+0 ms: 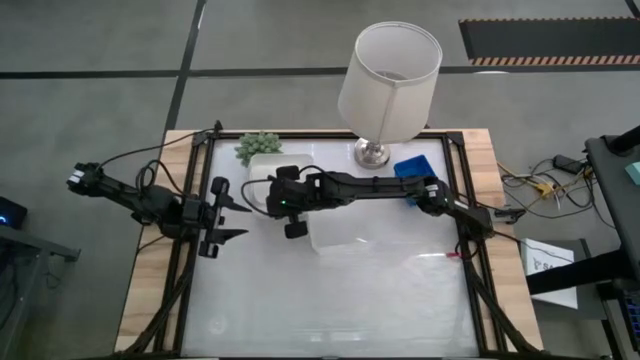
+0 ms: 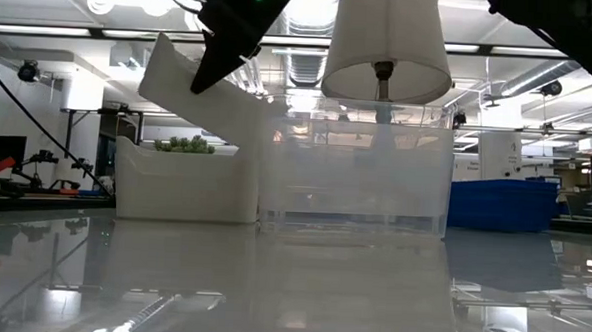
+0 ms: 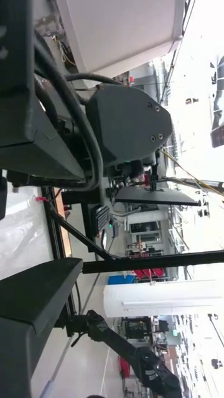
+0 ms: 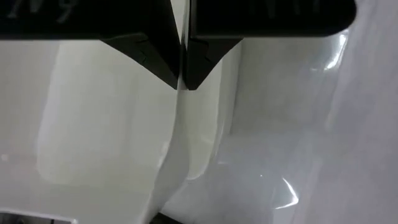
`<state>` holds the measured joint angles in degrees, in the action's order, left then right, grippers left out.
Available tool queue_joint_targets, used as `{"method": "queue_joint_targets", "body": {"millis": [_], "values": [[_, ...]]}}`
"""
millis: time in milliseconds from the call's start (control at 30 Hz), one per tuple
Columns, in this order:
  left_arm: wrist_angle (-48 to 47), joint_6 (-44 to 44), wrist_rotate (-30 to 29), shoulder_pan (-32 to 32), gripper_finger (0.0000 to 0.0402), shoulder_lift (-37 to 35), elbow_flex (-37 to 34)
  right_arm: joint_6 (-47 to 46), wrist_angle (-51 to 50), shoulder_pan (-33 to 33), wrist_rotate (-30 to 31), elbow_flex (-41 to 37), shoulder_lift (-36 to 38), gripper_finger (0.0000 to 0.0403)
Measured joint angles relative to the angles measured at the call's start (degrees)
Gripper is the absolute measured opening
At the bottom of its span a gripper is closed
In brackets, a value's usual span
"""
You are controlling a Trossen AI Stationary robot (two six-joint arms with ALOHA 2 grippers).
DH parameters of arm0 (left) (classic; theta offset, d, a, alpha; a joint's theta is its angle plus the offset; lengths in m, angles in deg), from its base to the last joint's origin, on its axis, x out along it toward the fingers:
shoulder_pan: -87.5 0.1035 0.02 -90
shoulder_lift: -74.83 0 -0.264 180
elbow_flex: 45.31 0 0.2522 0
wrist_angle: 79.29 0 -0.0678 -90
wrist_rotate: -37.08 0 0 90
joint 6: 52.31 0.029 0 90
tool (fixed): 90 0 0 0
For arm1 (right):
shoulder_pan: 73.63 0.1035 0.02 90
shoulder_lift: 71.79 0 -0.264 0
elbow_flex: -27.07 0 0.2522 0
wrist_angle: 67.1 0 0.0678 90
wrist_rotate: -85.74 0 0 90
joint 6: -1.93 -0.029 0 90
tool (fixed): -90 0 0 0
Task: Stack baskets by color
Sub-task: Stack the right white bin on top of the white bin
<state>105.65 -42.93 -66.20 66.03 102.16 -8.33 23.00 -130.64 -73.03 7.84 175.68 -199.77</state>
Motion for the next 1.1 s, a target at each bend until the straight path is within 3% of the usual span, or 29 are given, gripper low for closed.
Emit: {"method": "queue_joint_targets", "body": {"millis": [200, 500, 633, 867, 1100], "values": [[0.0, 0.0, 0.0, 0.0, 0.0203, 0.0, 0.0, -1.4, 0.4, 0.1, -0.2, 0.0, -0.6, 0.0020], [0.1, 0.0, 0.0, 0.0, 0.0203, 0.0, 0.0, -4.6, 1.2, -1.0, -0.1, 0.0, -0.8, 0.0118], [0.0, 0.0, 0.0, 0.0, 0.0203, 0.0, 0.0, -4.5, 2.1, -0.8, -0.1, 0.0, -0.4, 0.0144], [-0.2, 0.0, -1.0, 0.0, 0.0203, 0.0, -0.1, -6.3, -4.0, 1.3, -0.2, 0.1, 4.6, 0.0142], [0.4, -0.5, -8.5, 0.0, 0.0203, 5.2, 0.6, -13.6, -15.3, 6.0, -0.5, -0.9, 8.9, 0.0127]]}}
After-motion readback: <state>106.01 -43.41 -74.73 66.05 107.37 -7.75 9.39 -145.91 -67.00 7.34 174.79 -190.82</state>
